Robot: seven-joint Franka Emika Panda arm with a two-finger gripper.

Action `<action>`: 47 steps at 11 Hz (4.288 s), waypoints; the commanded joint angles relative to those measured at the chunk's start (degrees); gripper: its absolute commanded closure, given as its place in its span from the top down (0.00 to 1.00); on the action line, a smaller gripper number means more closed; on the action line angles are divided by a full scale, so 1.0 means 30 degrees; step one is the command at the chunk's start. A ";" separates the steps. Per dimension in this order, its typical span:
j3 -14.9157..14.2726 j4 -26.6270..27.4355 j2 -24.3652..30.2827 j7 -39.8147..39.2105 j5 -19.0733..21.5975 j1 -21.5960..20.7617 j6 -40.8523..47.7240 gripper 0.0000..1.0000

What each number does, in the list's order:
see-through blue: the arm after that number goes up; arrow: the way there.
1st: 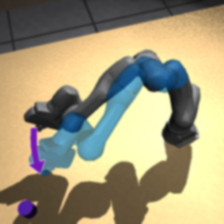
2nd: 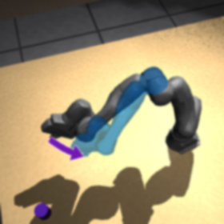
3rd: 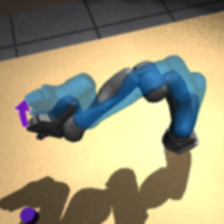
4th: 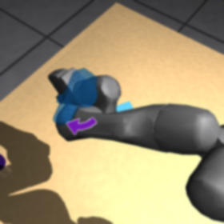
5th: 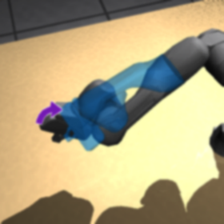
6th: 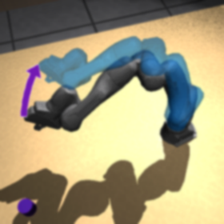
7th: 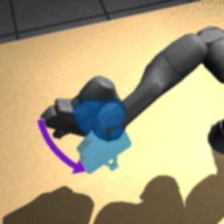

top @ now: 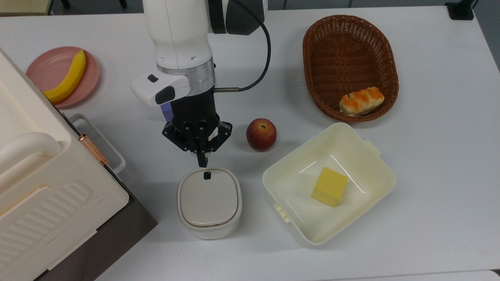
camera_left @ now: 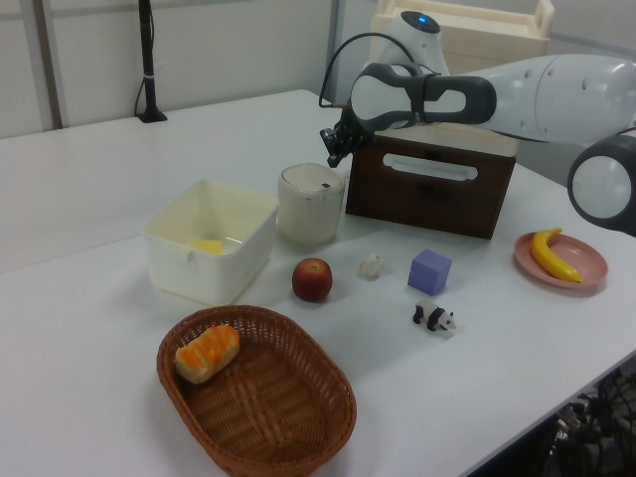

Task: Open the trash can
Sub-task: 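Press the gripper fingertips onto the trash can lid's front edge, then lift the gripper up, flipping the trash can lid open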

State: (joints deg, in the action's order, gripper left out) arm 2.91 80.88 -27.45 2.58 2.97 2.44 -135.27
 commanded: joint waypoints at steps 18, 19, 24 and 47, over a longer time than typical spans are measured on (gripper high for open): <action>-0.0295 -0.0418 -0.1251 0.0047 -0.2191 -0.0870 -0.1609 0.00; -0.0295 -0.0389 -0.1280 0.0047 -0.2424 -0.0870 -0.1609 0.00; -0.0382 -0.0330 -0.1426 0.0017 -0.2924 -0.0870 -0.1638 0.00; -0.0031 -0.0330 -0.0115 0.0955 -0.1328 0.0270 -0.1521 0.00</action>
State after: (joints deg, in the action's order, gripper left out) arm 2.57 79.41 -31.82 4.45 -7.94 1.51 -139.49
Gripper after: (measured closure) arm 0.991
